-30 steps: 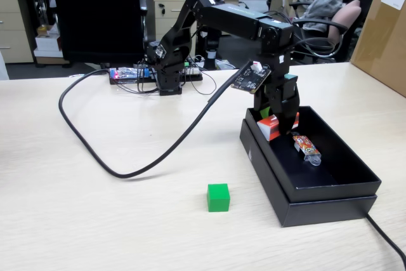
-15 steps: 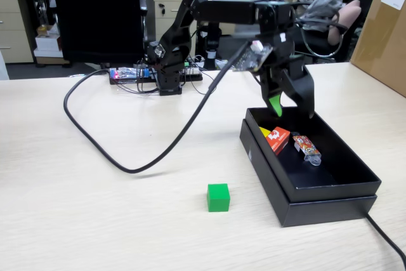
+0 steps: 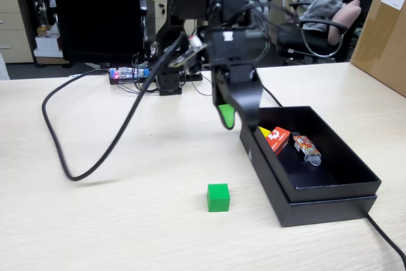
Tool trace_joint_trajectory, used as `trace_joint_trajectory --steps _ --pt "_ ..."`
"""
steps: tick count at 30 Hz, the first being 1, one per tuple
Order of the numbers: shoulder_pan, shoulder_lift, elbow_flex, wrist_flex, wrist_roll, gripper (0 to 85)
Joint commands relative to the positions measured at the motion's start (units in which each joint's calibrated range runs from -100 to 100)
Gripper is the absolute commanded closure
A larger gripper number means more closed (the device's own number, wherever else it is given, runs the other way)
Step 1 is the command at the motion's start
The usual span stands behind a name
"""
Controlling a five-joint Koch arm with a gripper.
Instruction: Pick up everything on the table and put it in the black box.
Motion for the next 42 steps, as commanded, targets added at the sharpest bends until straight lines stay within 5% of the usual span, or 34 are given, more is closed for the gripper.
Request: trace_joint_trajectory --steps 1,34,42 --pt "-0.9 3.2 4.4 1.2 0.5 44.3" --pt "-2.1 38.9 25.6 1.3 1.5 44.4" --pt "-2.0 40.3 26.6 2.0 1.5 67.4"
